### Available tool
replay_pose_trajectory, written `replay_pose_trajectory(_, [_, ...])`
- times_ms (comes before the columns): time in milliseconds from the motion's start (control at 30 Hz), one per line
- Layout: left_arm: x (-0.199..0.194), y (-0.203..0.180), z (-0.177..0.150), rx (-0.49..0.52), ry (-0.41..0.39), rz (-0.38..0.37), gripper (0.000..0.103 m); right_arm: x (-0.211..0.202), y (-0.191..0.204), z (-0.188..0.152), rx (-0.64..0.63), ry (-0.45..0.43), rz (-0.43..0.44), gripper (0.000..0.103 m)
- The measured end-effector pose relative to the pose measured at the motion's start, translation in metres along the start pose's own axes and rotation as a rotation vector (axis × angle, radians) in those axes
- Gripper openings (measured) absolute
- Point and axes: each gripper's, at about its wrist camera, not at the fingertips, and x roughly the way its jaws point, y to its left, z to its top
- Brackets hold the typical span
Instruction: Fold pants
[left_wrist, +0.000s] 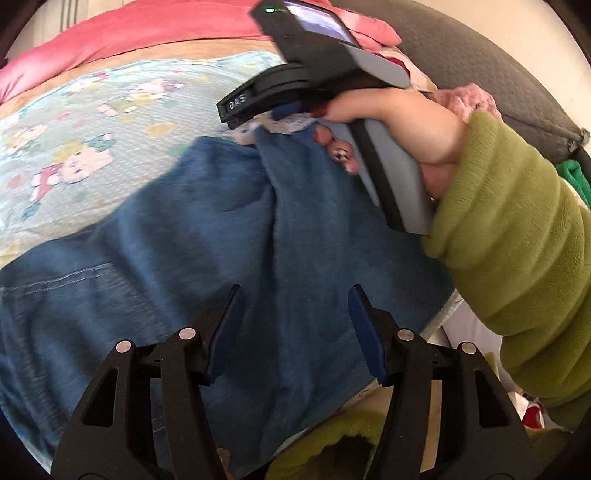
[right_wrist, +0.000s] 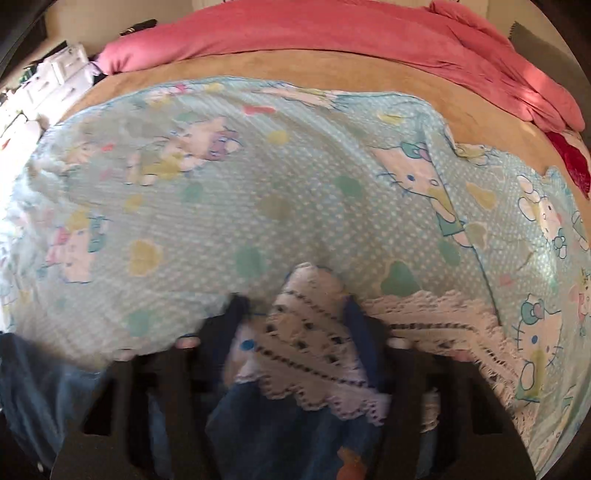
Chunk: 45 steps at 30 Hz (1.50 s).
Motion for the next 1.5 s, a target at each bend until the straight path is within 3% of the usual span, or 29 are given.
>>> replay_pose_trajectory(67, [0.006,-0.002,0.0,0.013,0.007,0.001,0.05,-0.006,-0.012,-0.001,0.028,-0.021,0.021,0.011])
replay_pose_trajectory(200, [0.012,0.0,-0.003,0.01,0.004,-0.008,0.05,-0.048,-0.044,-0.017,0.095,-0.121,0.07,0.009])
replay_pose_trajectory(367, [0.016,-0.012,-0.007,0.059,-0.015,0.039,0.049,-0.113,-0.092,-0.058,0.185,-0.222,0.119,0.009])
replay_pose_trajectory(433, [0.016,-0.015,-0.009,0.079,-0.022,0.063,0.037,-0.135,-0.104,-0.073,0.2,-0.243,0.104,0.009])
replay_pose_trajectory(500, [0.021,-0.018,-0.008,0.096,-0.027,0.09,0.013,-0.158,-0.119,-0.095,0.221,-0.253,0.091,0.009])
replay_pose_trajectory(567, [0.022,-0.023,-0.005,0.118,-0.037,0.113,0.001,-0.175,-0.132,-0.12,0.241,-0.245,0.077,0.009])
replay_pose_trajectory(767, [0.01,-0.046,-0.015,0.256,-0.061,0.166,0.0,-0.198,-0.145,-0.193,0.276,-0.174,0.072,0.009])
replay_pose_trajectory(1000, [0.014,-0.062,-0.028,0.356,0.011,0.183,0.0,-0.179,-0.15,-0.259,0.372,-0.083,0.086,0.009])
replay_pose_trajectory(1333, [0.024,-0.062,-0.035,0.37,0.036,0.194,0.0,-0.176,-0.157,-0.276,0.415,-0.057,0.079,0.015])
replay_pose_trajectory(1433, [0.02,-0.059,-0.037,0.37,0.032,0.194,0.0,-0.186,-0.157,-0.274,0.404,-0.076,0.022,0.023])
replay_pose_trajectory(1500, [0.021,-0.061,-0.037,0.368,0.028,0.192,0.0,-0.204,-0.149,-0.269,0.327,-0.147,-0.036,0.023])
